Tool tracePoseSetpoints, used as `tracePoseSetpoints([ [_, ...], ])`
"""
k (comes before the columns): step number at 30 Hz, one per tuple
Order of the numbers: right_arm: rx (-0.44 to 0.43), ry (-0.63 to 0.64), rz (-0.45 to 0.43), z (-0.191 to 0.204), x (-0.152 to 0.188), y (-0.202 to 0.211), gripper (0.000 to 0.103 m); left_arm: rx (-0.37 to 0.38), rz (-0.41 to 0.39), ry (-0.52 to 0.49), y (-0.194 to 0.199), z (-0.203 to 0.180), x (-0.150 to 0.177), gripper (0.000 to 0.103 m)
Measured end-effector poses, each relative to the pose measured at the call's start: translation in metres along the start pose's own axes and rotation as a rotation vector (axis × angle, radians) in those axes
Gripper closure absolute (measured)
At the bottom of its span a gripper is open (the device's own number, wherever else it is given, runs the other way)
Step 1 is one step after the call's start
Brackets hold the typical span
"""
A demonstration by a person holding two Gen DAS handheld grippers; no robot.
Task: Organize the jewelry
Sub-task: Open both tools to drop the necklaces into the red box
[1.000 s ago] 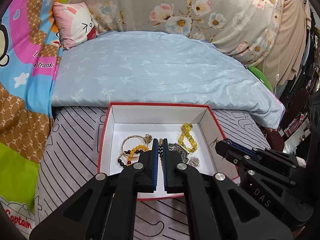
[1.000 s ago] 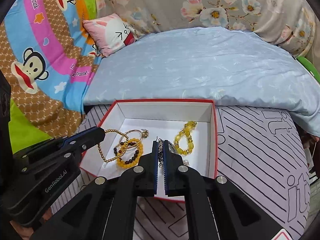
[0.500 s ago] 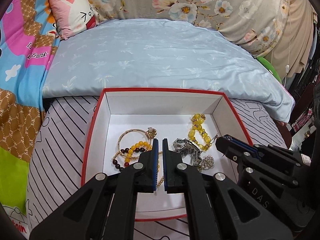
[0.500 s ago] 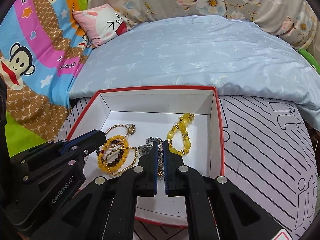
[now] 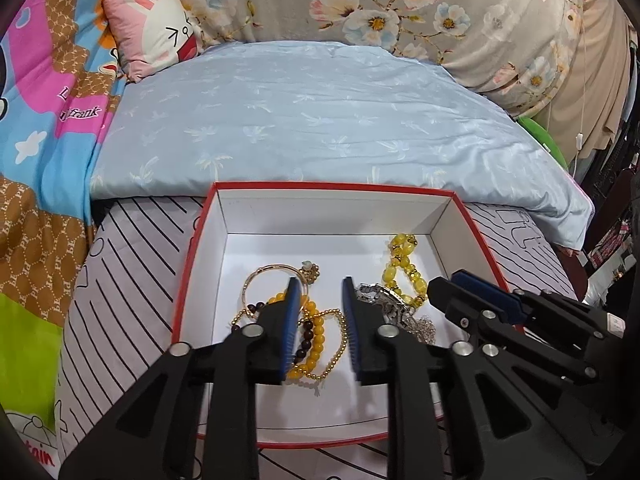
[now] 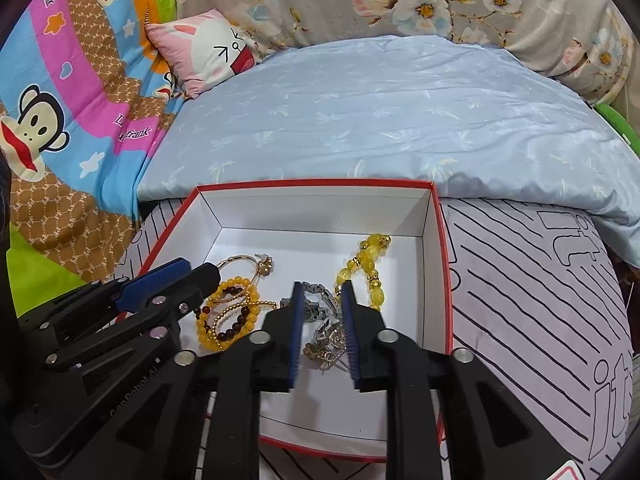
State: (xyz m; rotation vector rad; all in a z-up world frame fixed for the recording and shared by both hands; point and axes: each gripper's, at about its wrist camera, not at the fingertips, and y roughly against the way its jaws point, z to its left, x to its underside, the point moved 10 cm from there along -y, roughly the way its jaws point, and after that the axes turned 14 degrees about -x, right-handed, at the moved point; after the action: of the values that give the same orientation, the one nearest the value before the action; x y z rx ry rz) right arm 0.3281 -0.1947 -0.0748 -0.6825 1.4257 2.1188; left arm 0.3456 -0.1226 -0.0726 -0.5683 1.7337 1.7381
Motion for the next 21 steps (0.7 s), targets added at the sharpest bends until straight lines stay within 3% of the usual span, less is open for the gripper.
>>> tracePoseSetpoints([
  [2, 0.011, 0.007, -0.005, 0.000, -0.001, 0.003, 0.078, -0.018, -0.009, 0.006, 0.002, 0.004, -0.001, 0.070],
  [6, 0.024, 0.004, -0.021, -0.003, -0.002, 0.009, 0.062, -0.033, -0.009, 0.022, 0.002, 0.014, 0.000, 0.064],
  [14, 0.028, -0.006, -0.004, -0.004, 0.015, 0.015, 0.060, -0.052, 0.008, 0.041, 0.006, 0.030, 0.013, 0.063],
  [18, 0.029, -0.021, -0.007, -0.003, 0.025, 0.022, 0.055, -0.060, 0.012, 0.044, 0.013, 0.035, 0.024, 0.055],
  [21, 0.034, -0.026, -0.005, 0.000, 0.031, 0.026, 0.050, -0.062, 0.020, 0.050, 0.018, 0.038, 0.031, 0.055],
])
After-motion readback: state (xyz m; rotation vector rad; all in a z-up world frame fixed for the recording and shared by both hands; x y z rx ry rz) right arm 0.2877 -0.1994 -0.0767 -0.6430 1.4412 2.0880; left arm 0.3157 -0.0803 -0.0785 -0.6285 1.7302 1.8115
